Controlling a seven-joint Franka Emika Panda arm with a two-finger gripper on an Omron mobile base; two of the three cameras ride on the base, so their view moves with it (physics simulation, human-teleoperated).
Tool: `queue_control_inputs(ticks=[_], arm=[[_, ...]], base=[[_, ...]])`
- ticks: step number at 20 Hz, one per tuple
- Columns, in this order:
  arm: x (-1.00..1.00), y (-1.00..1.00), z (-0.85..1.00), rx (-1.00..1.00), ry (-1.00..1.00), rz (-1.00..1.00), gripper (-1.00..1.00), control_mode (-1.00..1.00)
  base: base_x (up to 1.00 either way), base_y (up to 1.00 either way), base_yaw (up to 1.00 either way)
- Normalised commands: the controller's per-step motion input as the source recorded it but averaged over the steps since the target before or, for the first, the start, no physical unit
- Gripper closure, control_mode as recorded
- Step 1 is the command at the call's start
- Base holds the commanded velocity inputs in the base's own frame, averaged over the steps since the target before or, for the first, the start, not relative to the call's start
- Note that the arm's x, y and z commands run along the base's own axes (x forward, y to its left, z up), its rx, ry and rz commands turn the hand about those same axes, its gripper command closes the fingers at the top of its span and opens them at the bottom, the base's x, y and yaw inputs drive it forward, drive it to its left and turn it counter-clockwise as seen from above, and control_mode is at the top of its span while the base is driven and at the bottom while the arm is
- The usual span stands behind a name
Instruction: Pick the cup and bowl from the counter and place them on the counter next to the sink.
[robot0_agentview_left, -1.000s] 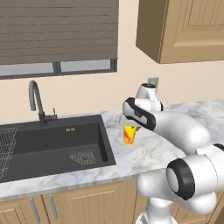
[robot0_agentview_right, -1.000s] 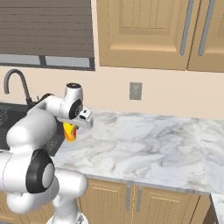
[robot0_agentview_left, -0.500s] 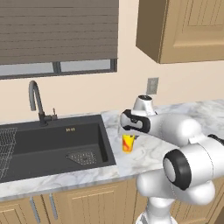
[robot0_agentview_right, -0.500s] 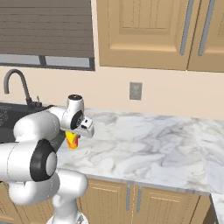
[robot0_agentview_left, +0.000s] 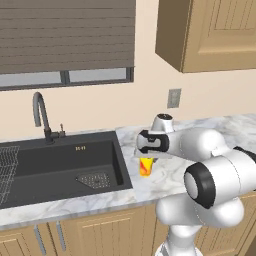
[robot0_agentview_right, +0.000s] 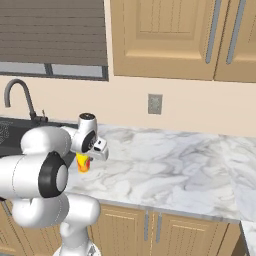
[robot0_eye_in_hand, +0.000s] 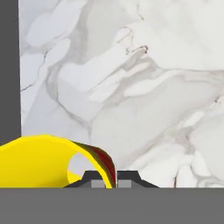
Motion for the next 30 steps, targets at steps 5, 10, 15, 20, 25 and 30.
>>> queue_control_inputs(ticks=[5,10,15,20,25,30], arm=[[0.00,0.00,0.00,0.00,0.00,0.00,-1.00,-1.00],[-0.01,0.00,0.00,0.00,0.00,0.00,-1.00,-1.00],[-0.39,0.10,0.29,0.00,0.00,0.00,-1.00,-1.00],[-0.27,0.08,0.30,0.00,0.00,0.00,-1.00,-1.00],[-0.06,0.06,0.59,0.00,0.03,-0.01,-1.00,-1.00],[-0.17,0.00,0.74,0.00,0.13,-0.01,-1.00,-1.00]], base=[[0.00,0.00,0.00],[0.00,0.00,0.00],[0.00,0.00,0.00],[0.00,0.00,0.00],[0.00,0.00,0.00],[0.00,0.00,0.00]])
